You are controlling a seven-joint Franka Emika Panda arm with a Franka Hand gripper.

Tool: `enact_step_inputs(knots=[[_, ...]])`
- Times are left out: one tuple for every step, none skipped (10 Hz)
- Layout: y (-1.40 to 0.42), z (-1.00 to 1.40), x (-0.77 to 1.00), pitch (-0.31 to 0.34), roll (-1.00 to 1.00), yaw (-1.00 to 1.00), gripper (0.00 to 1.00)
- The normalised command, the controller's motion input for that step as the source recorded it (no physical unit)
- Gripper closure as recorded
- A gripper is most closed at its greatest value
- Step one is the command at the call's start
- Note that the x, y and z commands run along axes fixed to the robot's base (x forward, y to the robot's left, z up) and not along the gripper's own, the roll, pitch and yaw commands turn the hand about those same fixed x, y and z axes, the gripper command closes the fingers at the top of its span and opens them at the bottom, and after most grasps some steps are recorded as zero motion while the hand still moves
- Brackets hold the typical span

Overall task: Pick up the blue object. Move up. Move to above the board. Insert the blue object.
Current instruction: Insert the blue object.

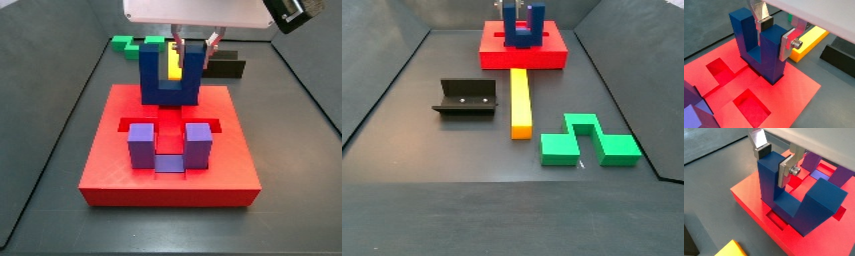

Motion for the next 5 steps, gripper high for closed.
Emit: enact_step_inputs(knots=[[0.0, -0.14, 0.06, 0.01, 0.04, 0.0, 1.0], [-0.03, -0.2, 0.22, 0.0, 0.04, 0.0, 1.0], [-0.02, -0.28, 0.21, 0.0, 0.06, 0.0, 1.0], [-0.04, -0.4, 0.17, 0.011, 0.13, 0.0, 1.0], [0.0, -0.46, 0.19, 0.031, 0.17, 0.0, 1.0]])
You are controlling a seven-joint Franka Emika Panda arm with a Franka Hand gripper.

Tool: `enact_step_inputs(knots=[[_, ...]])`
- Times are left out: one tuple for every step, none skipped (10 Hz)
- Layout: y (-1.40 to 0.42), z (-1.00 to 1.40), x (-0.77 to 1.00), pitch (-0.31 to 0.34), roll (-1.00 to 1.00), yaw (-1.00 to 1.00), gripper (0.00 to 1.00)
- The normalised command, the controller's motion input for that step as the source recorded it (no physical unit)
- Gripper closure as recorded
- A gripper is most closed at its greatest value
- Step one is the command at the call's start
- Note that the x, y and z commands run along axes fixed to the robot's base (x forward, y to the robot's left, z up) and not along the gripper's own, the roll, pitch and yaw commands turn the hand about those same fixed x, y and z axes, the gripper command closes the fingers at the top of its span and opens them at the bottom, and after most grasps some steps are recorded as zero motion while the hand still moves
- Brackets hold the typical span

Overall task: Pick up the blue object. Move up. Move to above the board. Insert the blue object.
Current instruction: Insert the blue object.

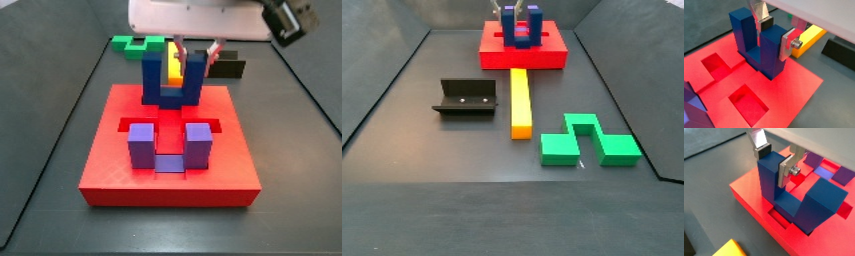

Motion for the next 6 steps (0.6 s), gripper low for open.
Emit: enact_step_inputs(knots=[[0.0, -0.44, 0.21, 0.023, 0.14, 0.0, 1.0], [0.0, -0.33, 0.11, 0.013, 0.09, 0.0, 1.0], [0.0, -0.11, 0.01, 0.0, 0.06, 0.0, 1.0], [0.0, -0.01, -0.07, 0.0, 0.01, 0.0, 1.0], [0.0, 0.0, 0.0, 0.0, 0.01, 0.0, 1.0], [0.0, 0.0, 0.0, 0.0, 0.01, 0.0, 1.0]])
